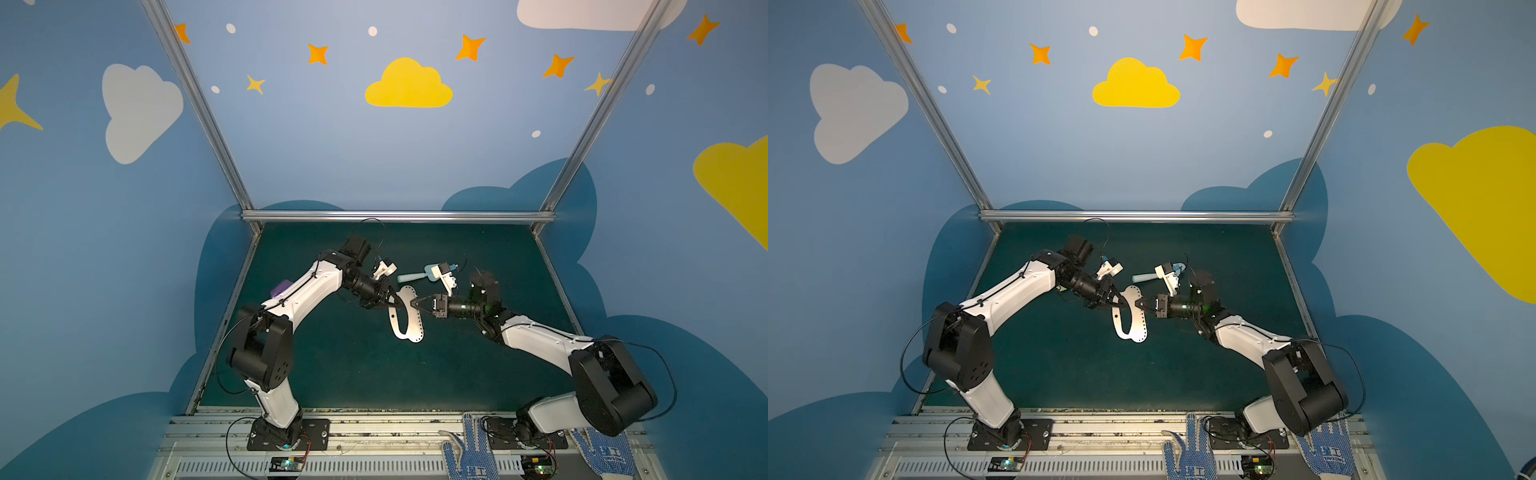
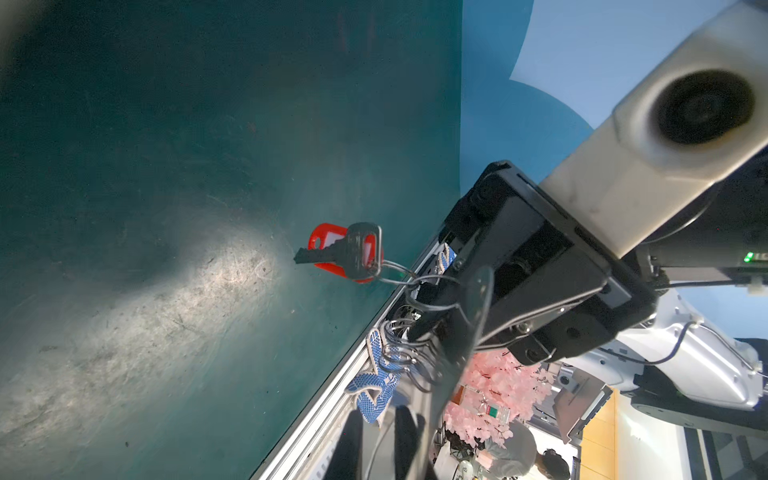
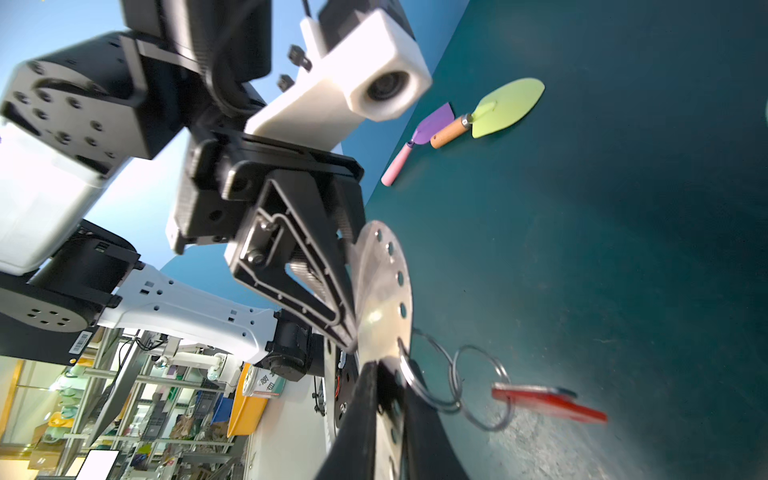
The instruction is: Put the keys on the keyring
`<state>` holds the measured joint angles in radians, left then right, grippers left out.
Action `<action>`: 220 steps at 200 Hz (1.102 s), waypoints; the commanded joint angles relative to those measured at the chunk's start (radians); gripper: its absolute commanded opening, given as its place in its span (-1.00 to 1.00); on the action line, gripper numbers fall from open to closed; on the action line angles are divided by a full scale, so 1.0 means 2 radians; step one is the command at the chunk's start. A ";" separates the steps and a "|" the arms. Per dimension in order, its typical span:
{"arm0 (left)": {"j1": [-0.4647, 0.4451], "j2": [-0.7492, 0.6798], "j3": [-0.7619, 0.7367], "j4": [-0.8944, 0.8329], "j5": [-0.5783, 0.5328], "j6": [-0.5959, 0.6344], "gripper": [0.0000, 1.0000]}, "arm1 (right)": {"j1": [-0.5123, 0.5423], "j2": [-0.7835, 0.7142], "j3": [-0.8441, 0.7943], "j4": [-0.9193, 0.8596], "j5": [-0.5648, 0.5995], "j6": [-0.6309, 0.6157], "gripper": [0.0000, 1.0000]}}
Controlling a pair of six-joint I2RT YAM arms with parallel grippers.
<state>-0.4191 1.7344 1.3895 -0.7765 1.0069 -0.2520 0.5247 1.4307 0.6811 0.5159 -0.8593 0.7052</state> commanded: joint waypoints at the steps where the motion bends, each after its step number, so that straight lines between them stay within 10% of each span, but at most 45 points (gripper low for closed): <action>1: 0.008 -0.021 -0.020 0.071 0.034 -0.037 -0.49 | 0.006 -0.022 -0.002 0.028 -0.027 0.006 -1.00; 117: 0.013 -0.082 -0.143 0.280 0.073 -0.161 -0.22 | -0.021 -0.063 -0.034 0.109 0.015 0.081 -1.00; 176: 0.014 -0.083 -0.140 0.274 0.082 -0.160 -0.93 | -0.027 -0.058 -0.032 0.060 0.036 0.067 -1.00; 220: 0.022 -0.059 -0.071 0.087 0.023 -0.064 -0.93 | -0.049 -0.087 -0.031 -0.109 0.096 -0.014 -0.23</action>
<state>-0.3943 1.5867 1.1744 -0.3531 1.1439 -0.4820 0.4500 1.3193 0.6144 0.5179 -0.7567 0.8181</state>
